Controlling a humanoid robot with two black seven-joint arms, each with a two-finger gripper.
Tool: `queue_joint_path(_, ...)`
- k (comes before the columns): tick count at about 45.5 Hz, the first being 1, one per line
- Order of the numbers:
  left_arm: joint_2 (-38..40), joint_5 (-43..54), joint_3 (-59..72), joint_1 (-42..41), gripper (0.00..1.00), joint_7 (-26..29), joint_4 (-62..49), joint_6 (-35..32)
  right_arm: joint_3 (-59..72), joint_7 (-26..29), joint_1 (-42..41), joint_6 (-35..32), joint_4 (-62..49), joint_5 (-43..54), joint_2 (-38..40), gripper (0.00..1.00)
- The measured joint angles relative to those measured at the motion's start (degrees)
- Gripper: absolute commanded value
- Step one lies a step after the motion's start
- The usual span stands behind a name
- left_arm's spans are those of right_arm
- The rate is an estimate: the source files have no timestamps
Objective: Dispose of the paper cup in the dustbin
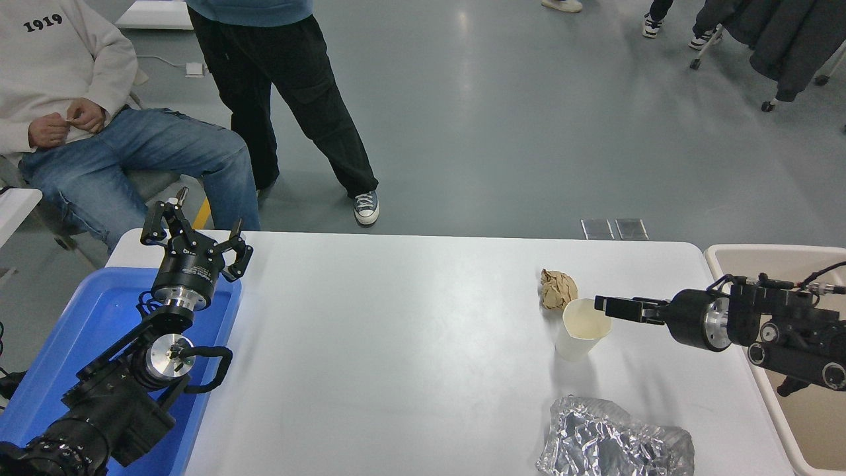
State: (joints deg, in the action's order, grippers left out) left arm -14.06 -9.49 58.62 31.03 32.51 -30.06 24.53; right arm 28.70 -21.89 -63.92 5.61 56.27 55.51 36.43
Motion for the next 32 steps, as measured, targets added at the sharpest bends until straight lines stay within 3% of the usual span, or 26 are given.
queue_joint_path(32, 0.0, 0.0, 0.0, 0.0, 1.00, 0.0, 0.0, 0.0, 9.1, 4.7, -3.4, -0.4, -5.8, -0.5, -8.8, 0.98)
